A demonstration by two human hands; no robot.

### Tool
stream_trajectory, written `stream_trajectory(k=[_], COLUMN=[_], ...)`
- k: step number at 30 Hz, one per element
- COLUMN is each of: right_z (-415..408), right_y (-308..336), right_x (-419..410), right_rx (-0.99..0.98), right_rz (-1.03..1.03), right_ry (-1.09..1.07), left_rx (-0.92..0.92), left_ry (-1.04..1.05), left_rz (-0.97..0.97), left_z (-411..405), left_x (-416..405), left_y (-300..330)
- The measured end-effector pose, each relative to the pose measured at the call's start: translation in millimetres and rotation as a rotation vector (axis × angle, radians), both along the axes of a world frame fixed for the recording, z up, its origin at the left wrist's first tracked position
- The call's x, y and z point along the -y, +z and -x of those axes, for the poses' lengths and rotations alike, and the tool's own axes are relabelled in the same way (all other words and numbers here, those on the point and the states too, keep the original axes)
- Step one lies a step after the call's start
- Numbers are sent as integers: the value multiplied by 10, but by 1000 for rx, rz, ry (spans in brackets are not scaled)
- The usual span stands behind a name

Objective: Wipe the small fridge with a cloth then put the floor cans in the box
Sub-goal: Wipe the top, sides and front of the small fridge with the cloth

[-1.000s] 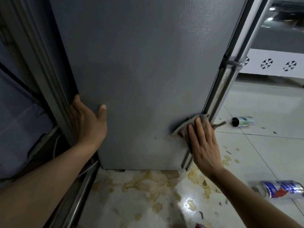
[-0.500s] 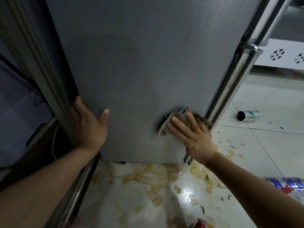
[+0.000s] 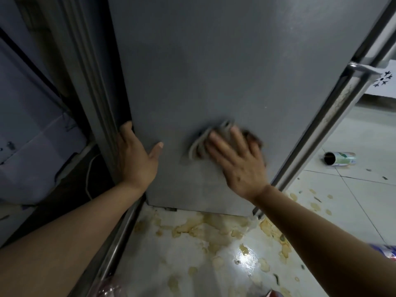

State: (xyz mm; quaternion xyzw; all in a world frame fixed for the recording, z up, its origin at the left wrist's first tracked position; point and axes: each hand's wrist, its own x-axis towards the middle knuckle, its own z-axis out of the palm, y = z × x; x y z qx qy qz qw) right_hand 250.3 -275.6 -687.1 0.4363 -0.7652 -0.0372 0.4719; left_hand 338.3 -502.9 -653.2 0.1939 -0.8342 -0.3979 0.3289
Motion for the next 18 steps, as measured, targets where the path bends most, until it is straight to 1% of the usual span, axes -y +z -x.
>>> stream_trajectory(k=[2, 3, 5, 7, 9, 11, 13, 14, 15, 16, 18], right_z=[-80, -115, -148, -143, -92, -23, -29, -40, -63, -98, -183], right_y=[-245, -292, -297, -181, 108, 366, 449, 401, 308, 184, -53], right_x=[-67, -81, -86, -71, 41, 225, 414, 481, 533, 563, 596], right_rx=[38, 42, 63, 79, 76, 37, 27, 21, 13, 9, 39], right_rz=[-338, -452, -524, -481, -318, -135, 4, 32, 14, -58, -318], right_ry=[34, 17, -13, 14, 58, 73, 62, 51, 45, 49, 47], left_rx=[17, 29, 72, 117, 126, 99, 56, 47, 48, 55, 68], left_ry=[-1, -10, -27, -33, -34, -53, -90, -107, -120, -130, -151], left_rz=[-15, -27, -30, -13, 2, -1, -12, -19, -21, -19, -28], left_z=[-2, 2, -7, -36, -58, -69, -80, -88, -97, -106, -120], left_x=[36, 62, 128, 179, 217, 246, 281, 300, 317, 334, 356], left_y=[3, 1, -19, -48, -62, -81, -118, -137, -153, -166, -178])
